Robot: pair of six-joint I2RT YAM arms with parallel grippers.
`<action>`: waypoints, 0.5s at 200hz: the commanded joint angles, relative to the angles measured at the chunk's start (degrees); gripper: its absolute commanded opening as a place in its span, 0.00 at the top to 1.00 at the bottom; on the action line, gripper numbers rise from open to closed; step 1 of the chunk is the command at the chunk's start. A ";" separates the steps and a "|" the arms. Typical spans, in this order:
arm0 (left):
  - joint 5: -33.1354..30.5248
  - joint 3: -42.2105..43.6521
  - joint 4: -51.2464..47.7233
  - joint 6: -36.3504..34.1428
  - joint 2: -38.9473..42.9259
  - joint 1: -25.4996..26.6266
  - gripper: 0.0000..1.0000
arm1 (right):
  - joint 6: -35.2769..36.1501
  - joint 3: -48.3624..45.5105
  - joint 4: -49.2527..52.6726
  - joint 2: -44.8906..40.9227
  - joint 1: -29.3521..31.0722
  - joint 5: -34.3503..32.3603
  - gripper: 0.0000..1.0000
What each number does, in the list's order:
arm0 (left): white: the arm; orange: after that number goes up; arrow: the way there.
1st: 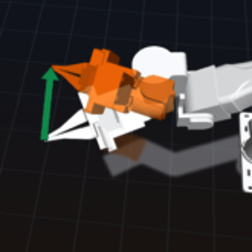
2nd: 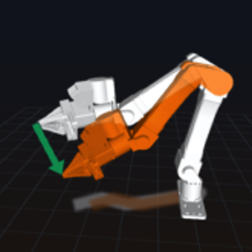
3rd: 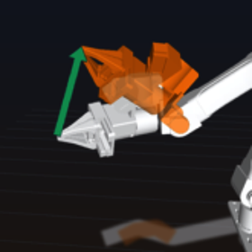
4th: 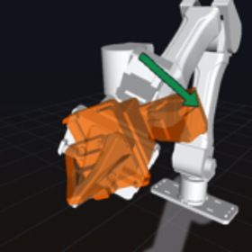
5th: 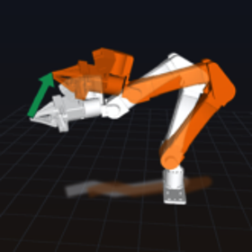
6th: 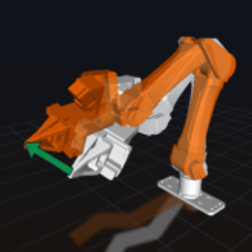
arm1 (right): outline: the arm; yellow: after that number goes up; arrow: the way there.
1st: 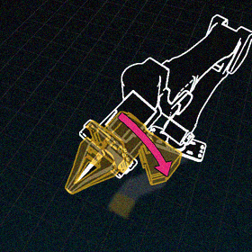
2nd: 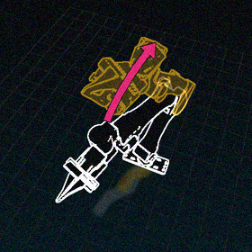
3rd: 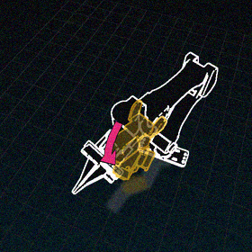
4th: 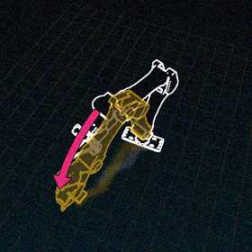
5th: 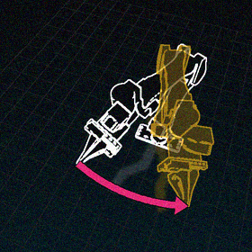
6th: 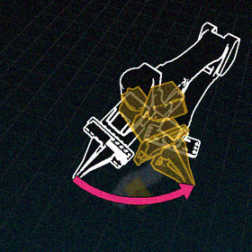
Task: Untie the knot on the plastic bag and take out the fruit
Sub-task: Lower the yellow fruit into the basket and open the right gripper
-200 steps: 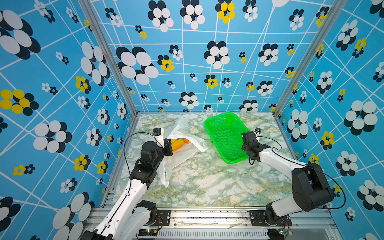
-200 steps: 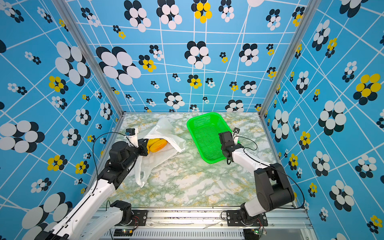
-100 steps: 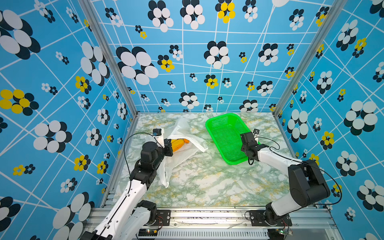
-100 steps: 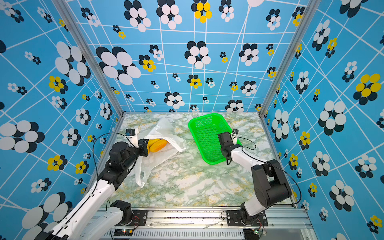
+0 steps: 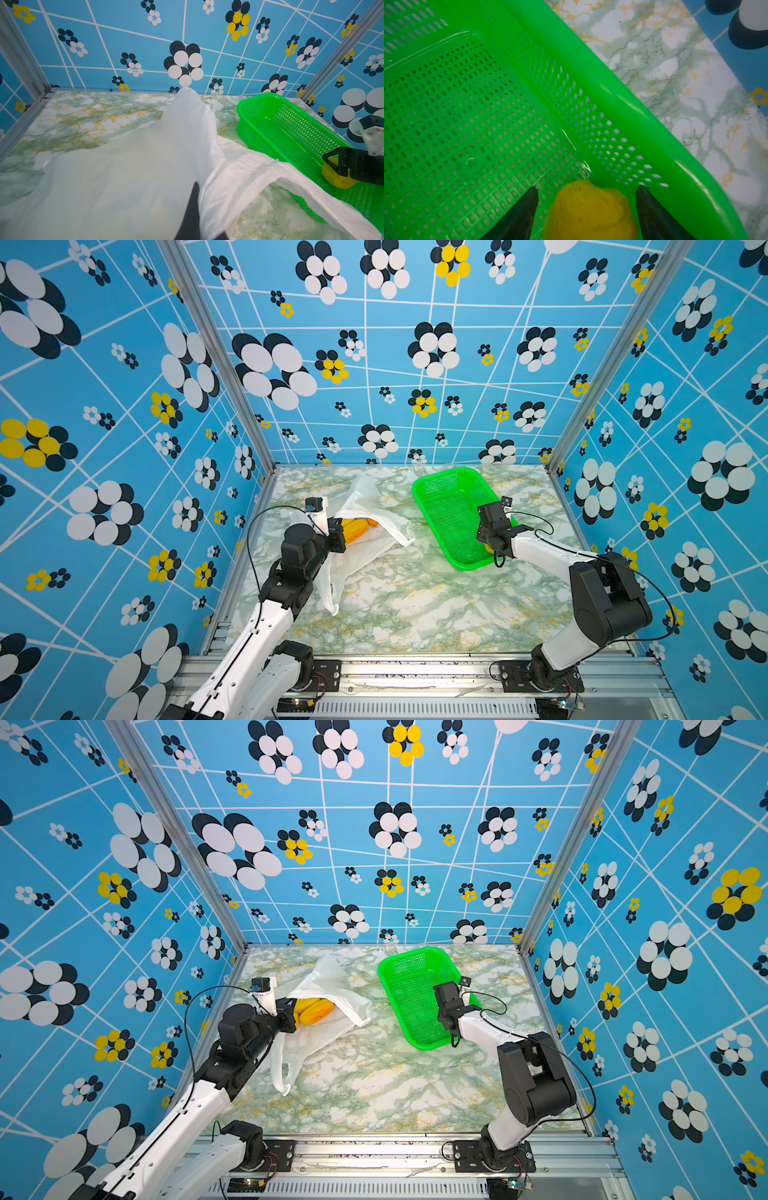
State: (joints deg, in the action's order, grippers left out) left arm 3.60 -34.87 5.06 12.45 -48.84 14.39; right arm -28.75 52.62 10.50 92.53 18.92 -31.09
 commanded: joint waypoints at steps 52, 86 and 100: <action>-0.32 0.43 -0.40 0.12 0.59 0.74 1.00 | 1.96 -8.69 -8.24 -9.07 -0.38 3.38 0.09; -0.40 0.44 -0.70 0.12 1.12 0.99 1.00 | 2.68 -16.11 -13.02 -19.62 1.37 6.41 0.09; -1.02 0.50 -0.65 -0.06 1.12 0.97 1.00 | 5.48 -16.10 -11.98 -24.47 4.27 5.72 0.09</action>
State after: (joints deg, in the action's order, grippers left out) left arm 3.49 -34.87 4.58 12.45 -48.73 14.96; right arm -26.87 37.76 0.58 75.16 19.75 -26.70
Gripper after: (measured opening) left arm 0.041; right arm 0.910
